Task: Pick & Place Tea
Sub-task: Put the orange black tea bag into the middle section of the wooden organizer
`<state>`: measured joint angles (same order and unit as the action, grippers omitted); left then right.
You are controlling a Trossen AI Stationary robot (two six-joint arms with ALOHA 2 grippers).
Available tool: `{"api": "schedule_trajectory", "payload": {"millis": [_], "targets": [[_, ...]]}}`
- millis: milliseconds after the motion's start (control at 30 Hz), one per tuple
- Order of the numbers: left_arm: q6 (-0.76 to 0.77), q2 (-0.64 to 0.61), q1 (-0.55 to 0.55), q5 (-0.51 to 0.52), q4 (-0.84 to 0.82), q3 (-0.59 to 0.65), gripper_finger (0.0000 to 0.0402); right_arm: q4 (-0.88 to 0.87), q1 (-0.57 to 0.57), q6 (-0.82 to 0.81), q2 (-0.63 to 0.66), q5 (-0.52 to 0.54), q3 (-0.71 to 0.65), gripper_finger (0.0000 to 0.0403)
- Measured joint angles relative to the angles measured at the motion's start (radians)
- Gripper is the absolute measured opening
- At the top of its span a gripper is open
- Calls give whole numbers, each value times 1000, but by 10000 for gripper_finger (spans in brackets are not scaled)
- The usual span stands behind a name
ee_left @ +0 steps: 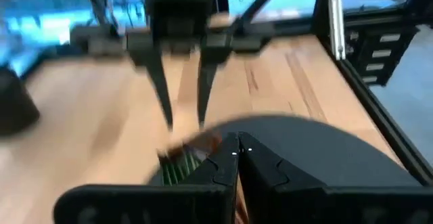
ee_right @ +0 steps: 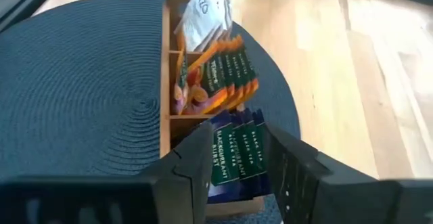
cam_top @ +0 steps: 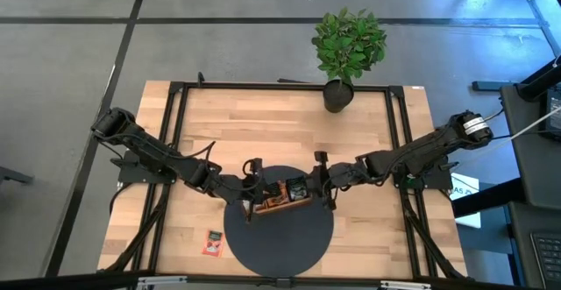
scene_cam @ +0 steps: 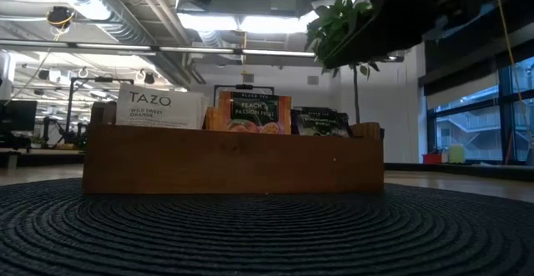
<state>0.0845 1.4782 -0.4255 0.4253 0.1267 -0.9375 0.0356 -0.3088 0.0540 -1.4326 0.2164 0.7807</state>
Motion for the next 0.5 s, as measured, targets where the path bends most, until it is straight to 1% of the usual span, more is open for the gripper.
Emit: {"api": "schedule_trajectory", "payload": {"millis": [67, 133, 233, 333, 400, 500], "targets": [[74, -18, -19, 1, -82, 1, 10, -14, -4, -3, 0, -1, 2, 132], [196, -45, -42, -18, -175, 1, 10, -41, -10, -29, 0, -1, 2, 132], [419, -71, -83, -60, -324, 1, 8, -61, -11, -49, 0, -1, 2, 132], [564, -69, -153, -119, -409, 1, 6, -64, -10, -49, 0, 0, 1, 132], [666, -53, -207, -112, -454, 0, 7, -62, -10, -50, 0, 0, 1, 132], [796, -12, -282, -36, -542, 0, 10, -60, -11, -73, 0, 0, 1, 132]]}}
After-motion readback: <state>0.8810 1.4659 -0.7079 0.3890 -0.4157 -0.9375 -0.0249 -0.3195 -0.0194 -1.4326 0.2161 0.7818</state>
